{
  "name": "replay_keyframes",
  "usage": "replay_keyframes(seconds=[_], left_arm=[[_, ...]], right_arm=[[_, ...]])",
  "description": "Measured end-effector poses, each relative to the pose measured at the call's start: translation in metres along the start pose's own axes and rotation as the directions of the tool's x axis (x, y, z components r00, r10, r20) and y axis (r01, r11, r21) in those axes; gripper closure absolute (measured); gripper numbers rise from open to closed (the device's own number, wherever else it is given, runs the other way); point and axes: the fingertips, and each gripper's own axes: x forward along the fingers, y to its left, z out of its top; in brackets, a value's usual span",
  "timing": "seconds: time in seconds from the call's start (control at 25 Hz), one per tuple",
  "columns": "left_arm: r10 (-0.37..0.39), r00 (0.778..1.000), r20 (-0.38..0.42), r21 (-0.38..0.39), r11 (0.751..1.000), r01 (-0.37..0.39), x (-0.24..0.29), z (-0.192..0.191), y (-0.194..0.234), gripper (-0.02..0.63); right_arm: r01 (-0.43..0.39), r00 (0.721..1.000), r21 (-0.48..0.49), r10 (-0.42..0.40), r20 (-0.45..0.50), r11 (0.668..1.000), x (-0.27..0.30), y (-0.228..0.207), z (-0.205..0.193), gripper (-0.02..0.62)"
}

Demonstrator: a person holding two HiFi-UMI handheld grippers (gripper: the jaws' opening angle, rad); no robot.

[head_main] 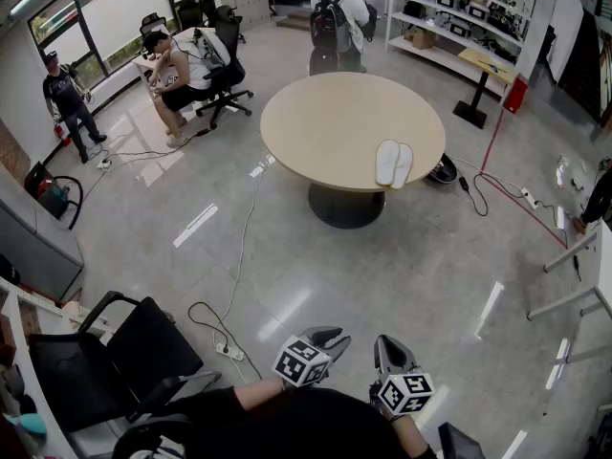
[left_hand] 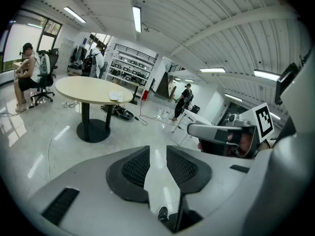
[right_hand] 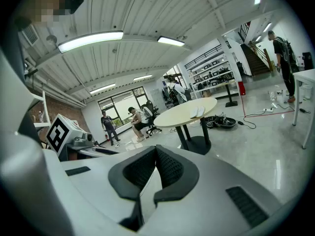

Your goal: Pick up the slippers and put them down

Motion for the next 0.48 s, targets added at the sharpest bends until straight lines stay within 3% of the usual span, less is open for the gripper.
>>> replay_keyframes(seconds=[0.2, 0.48], left_arm=[[0.023, 1.000, 0.012, -0.022, 0.999, -0.023, -0.042, -0.010, 0.047, 0.486], [0.047, 0.997, 0.066, -0.069, 0.997, -0.043, -0.069, -0.009, 0.079, 0.486]], right_arm=[[-0.032, 0.999, -0.016, 0.031, -0.012, 0.999, 0.037, 0.052, -0.011, 0.581], [-0.094, 0.996, -0.054, 0.094, -0.012, 0.994, 0.066, 0.082, -0.001, 0.580]])
